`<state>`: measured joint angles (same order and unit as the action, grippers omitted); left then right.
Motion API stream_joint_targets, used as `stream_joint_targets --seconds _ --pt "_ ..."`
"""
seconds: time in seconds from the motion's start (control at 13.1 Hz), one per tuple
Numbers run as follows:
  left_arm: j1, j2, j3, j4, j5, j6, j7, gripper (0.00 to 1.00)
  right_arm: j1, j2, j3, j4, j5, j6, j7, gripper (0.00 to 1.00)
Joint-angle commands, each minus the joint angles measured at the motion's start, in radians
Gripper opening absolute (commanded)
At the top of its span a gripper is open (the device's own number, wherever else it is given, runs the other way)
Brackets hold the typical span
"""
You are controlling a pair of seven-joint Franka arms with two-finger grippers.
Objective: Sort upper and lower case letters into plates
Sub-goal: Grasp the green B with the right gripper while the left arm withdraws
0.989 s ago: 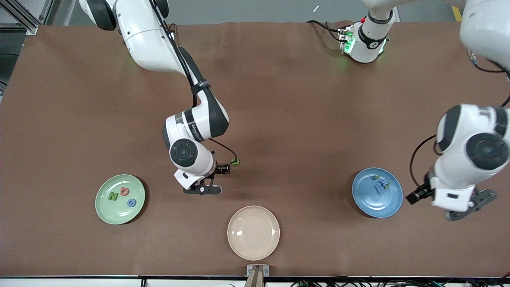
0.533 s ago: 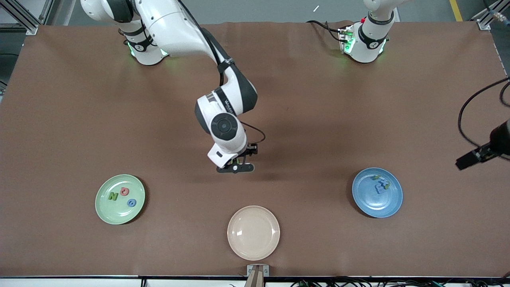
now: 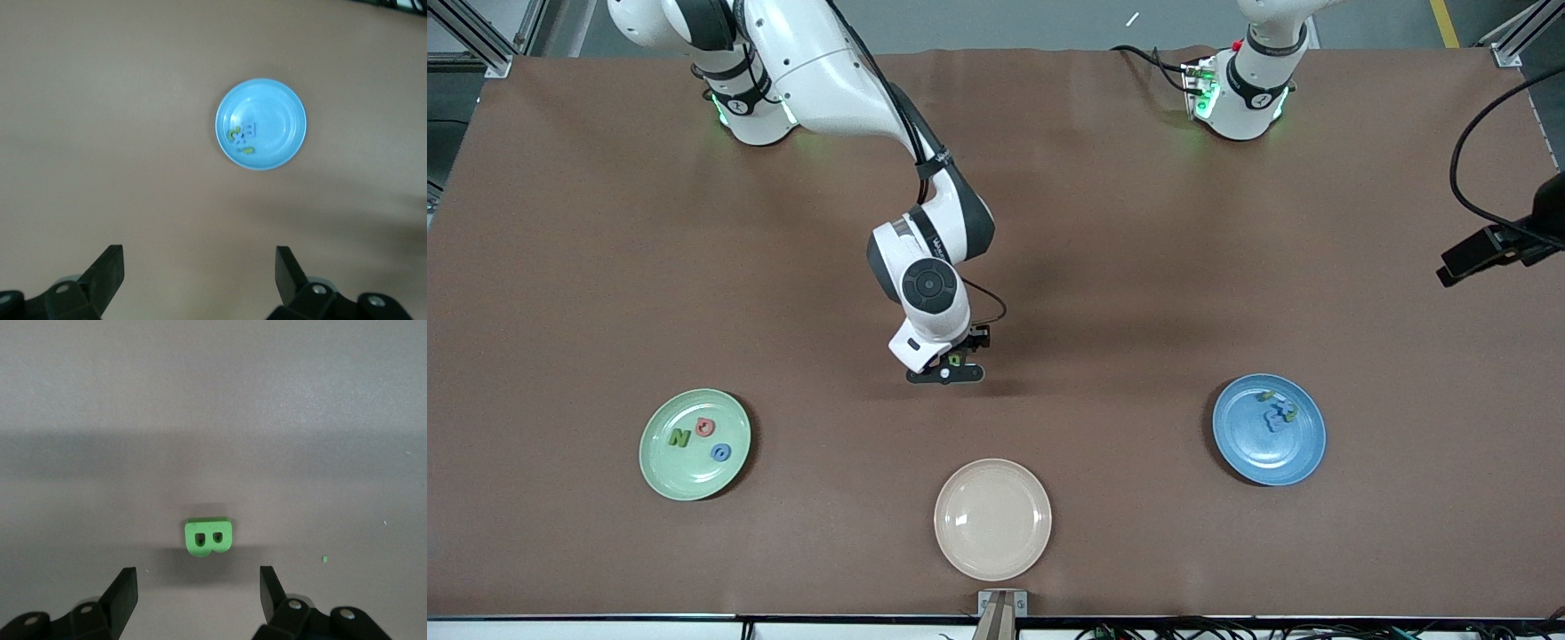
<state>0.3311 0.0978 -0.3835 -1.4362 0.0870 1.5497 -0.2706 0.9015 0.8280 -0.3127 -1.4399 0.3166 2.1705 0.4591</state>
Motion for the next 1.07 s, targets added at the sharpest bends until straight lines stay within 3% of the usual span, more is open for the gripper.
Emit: stream_joint_targets --seconds 0.0,0.08,0.15,0.61,0.99 --pt "-0.162 -0.089 0.205 -0.115 -0.058 0.038 0.098 1.00 0.011 -0.009 -0.005 -0.030 -0.011 0.061 0.007 0.82" --pt "-0.194 -0.098 0.251 -0.130 -0.097 0.049 0.109 1.00 0.013 0.000 -0.005 -0.030 -0.011 0.077 0.007 0.82" --pt "-0.202 -0.107 0.255 -0.148 -0.102 0.062 0.110 1.00 0.011 0.002 -0.005 -0.030 -0.011 0.080 0.007 0.82" --pt "-0.215 -0.109 0.229 -0.161 -0.087 0.066 0.111 1.00 0.010 0.020 -0.005 -0.073 -0.018 0.166 -0.004 0.80" --pt "-0.215 -0.113 0.210 -0.162 -0.085 0.058 0.113 1.00 0.016 0.020 -0.005 -0.074 -0.014 0.155 0.018 0.27"
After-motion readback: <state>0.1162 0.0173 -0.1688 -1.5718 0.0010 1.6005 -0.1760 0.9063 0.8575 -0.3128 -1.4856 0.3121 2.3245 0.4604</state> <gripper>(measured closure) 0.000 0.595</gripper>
